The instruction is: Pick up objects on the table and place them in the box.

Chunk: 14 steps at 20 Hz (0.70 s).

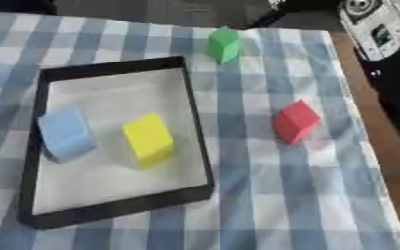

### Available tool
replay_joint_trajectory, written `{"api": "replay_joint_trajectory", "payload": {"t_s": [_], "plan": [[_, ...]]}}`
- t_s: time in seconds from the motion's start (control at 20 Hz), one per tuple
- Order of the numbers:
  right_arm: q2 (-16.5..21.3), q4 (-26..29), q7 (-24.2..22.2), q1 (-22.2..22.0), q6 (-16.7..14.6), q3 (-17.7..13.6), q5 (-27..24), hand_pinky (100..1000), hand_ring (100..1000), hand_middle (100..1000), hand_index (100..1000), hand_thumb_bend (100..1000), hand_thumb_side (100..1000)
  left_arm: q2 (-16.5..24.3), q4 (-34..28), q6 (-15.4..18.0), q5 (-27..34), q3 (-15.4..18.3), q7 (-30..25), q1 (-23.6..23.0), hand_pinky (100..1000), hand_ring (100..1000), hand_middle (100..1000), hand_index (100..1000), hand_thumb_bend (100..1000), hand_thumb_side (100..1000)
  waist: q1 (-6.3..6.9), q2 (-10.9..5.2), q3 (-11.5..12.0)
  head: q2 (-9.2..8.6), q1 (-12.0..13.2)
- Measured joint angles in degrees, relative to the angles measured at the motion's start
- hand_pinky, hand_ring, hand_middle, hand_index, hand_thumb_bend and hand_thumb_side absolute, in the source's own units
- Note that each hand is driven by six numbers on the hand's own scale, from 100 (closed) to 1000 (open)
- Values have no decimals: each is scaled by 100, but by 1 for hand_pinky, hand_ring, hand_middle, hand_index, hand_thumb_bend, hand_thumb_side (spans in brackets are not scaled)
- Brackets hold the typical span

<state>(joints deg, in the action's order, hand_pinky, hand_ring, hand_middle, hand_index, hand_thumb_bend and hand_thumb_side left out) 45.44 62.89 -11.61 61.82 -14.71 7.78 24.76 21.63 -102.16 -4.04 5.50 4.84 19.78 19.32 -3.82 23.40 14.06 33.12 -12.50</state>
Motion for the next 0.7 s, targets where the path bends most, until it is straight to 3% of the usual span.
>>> {"api": "replay_joint_trajectory", "payload": {"t_s": [0.7], "plan": [[-42, -129, -640, 7, -465, -3, 302, 908, 922, 926, 905, 100, 560, 4, -28, -9, 5, -1, -13, 81, 609, 741, 710, 809, 446, 614, -19, 154, 121, -256, -179]]}}
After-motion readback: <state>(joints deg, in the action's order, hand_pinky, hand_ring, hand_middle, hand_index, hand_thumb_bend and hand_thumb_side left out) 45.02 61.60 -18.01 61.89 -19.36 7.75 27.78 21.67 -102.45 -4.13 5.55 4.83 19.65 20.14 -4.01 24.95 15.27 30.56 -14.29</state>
